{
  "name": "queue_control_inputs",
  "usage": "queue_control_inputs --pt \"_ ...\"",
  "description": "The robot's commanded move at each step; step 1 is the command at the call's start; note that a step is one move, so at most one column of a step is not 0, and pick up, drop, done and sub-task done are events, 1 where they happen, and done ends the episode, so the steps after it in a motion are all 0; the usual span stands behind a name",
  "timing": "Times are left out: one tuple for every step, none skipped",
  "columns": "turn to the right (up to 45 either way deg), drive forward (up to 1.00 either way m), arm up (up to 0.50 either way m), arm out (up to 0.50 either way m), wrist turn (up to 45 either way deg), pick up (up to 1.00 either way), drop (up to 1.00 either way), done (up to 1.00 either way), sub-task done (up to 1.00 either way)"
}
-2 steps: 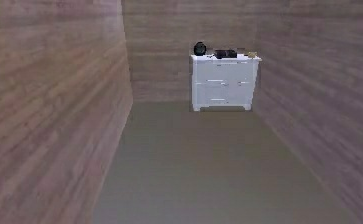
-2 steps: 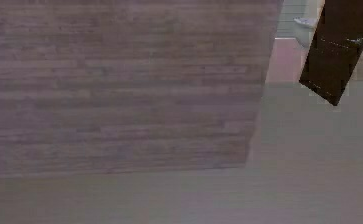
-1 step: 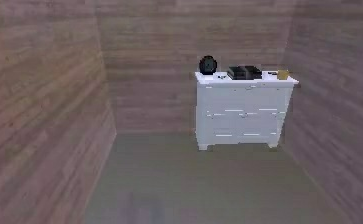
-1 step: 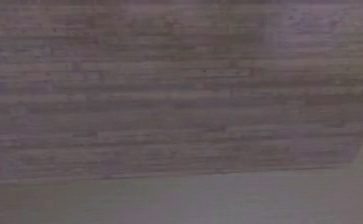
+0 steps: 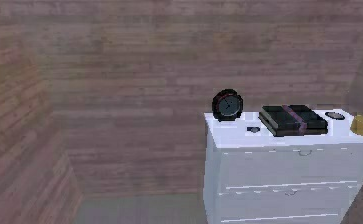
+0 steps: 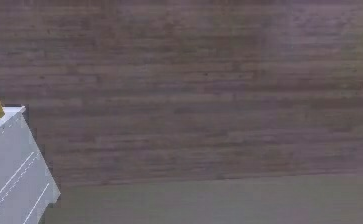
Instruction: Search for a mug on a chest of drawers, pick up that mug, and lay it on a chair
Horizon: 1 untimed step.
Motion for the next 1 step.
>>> queue_control_inputs --pt "-3.0 0.00 0.00 0.00 0.0 0.00 0.00 0.00 0.00"
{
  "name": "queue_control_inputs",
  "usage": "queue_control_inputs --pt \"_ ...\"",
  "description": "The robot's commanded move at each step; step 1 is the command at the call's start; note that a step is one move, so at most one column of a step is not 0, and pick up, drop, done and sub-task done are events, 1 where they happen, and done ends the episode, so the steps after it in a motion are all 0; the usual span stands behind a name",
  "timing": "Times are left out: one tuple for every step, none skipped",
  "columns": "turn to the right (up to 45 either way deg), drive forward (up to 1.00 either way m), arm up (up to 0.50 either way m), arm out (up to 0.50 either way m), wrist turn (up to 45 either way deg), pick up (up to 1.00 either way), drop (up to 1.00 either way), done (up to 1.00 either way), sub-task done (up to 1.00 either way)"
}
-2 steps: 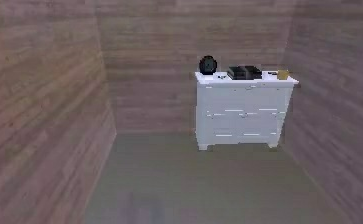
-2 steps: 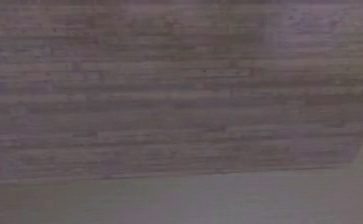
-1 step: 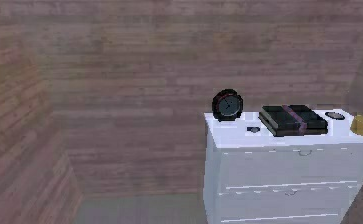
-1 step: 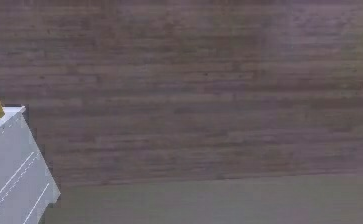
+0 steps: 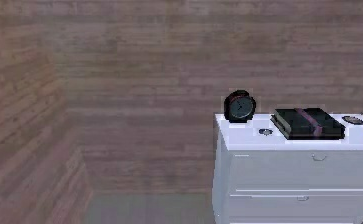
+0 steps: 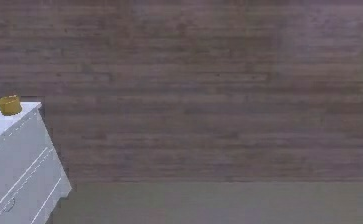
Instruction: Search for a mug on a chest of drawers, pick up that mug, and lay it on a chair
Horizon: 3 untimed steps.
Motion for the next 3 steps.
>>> queue_control_inputs --pt "0.0 0.30 0.00 0.00 0.0 0.00 0.00 0.00 0.00" --pt "45.0 0.00 0.00 0.00 0.0 0.00 0.00 0.00 0.00" --pt "45.0 0.00 0.00 0.00 0.0 0.00 0.00 0.00 0.00"
